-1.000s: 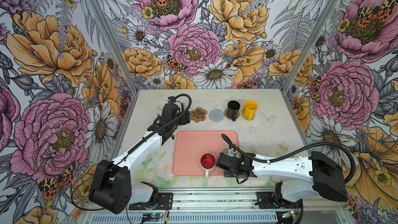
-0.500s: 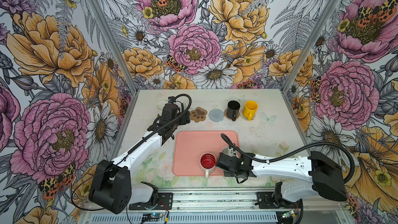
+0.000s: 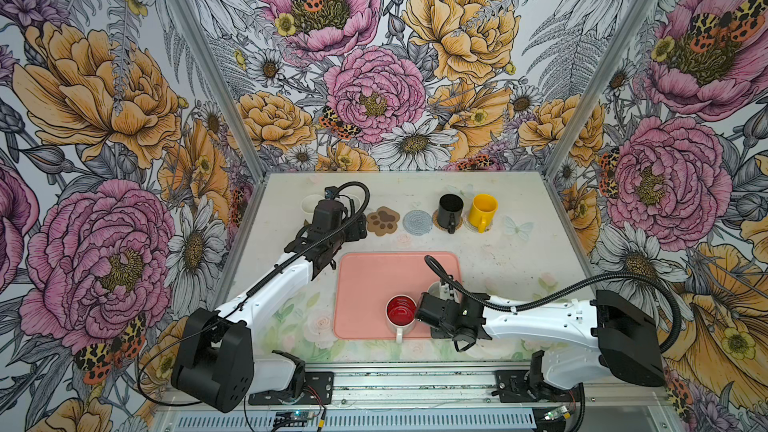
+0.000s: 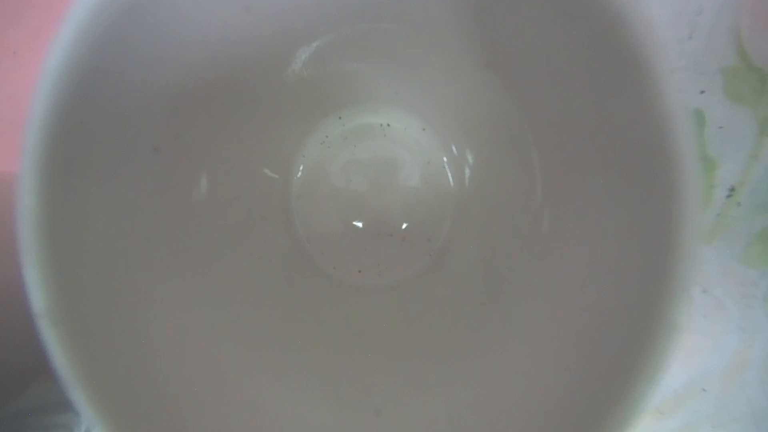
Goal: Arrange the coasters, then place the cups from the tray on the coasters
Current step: 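Close the right gripper inside the lavender-handled mug and lift it, then carry the lavender-handled mug with the right gripper toward the blue knit coaster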
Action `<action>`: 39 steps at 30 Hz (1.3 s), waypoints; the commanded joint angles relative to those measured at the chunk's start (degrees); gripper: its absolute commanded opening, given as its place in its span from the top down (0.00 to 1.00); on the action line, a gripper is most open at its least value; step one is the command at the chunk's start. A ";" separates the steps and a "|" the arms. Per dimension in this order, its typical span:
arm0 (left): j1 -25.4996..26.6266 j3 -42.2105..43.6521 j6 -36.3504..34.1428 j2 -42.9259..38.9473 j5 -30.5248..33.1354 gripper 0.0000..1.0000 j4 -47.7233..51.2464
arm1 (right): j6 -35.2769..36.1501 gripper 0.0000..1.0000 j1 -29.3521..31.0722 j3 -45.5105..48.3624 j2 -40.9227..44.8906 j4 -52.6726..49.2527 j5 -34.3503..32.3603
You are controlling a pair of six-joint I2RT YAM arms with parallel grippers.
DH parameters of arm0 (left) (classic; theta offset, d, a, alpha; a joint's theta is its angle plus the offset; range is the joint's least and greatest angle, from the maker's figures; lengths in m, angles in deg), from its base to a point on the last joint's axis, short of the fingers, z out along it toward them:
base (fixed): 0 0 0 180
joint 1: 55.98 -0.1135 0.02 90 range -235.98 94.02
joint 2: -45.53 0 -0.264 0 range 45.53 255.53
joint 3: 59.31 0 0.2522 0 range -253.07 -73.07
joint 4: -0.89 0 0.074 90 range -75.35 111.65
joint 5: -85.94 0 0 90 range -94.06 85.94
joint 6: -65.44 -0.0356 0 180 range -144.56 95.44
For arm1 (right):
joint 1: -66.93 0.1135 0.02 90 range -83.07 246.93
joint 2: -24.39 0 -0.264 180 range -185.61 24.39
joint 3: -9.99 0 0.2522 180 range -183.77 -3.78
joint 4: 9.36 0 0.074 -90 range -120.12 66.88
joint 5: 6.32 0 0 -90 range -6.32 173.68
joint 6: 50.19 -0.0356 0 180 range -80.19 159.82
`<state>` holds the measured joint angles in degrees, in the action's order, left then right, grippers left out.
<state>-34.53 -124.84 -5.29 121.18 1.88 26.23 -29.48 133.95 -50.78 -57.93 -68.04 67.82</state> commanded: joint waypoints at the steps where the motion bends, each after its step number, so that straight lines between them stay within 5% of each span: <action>1: -0.70 -1.88 -1.03 0.41 -0.34 0.15 0.39 | 0.79 0.68 -0.76 -1.82 -0.86 -0.06 -1.55; 5: -0.76 -1.88 -1.07 0.37 -0.31 0.15 0.45 | 0.91 0.70 -0.88 -2.20 -0.92 -0.04 -1.72; 11: -0.80 -1.93 -1.09 0.46 -0.31 0.15 0.47 | 0.92 1.00 -1.03 -2.21 -0.93 -0.06 -1.59; 39: -1.18 -1.86 -1.21 -0.02 -0.48 0.14 0.47 | 12.06 1.00 -2.49 -8.12 4.42 -1.66 -6.69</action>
<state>-34.90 -124.93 -5.31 121.18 1.88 26.84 -20.00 132.40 -55.43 -55.86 -70.80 64.91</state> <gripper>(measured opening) 0.858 0.164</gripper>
